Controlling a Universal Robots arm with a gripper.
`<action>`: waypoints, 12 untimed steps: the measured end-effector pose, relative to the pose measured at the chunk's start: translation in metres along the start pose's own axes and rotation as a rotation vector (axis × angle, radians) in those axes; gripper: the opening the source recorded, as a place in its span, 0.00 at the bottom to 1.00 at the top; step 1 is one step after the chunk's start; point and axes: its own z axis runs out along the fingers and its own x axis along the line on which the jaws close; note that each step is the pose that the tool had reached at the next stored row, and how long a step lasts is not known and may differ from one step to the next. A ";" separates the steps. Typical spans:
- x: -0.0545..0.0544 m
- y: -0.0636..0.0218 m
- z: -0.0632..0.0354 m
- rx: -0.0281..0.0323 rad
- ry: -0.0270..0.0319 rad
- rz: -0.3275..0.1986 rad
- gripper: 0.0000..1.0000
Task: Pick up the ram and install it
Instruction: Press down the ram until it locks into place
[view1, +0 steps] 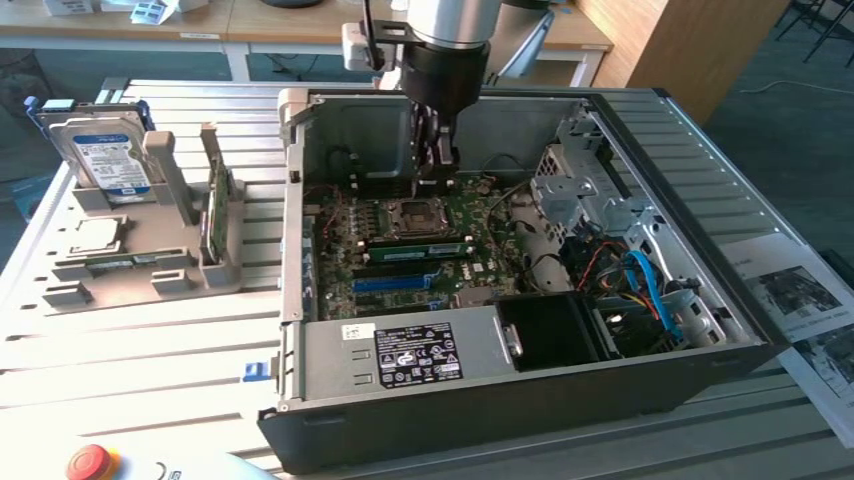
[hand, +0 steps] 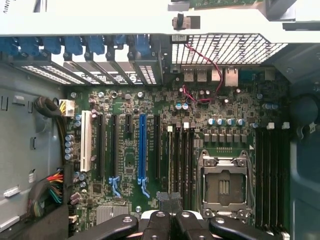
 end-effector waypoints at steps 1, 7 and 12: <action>0.000 -0.0011 -0.0007 -0.0001 0.0000 0.000 0.10; 0.000 -0.0059 -0.0048 -0.0006 0.0000 0.000 0.10; 0.000 -0.0062 -0.0051 -0.0006 0.0000 0.000 0.10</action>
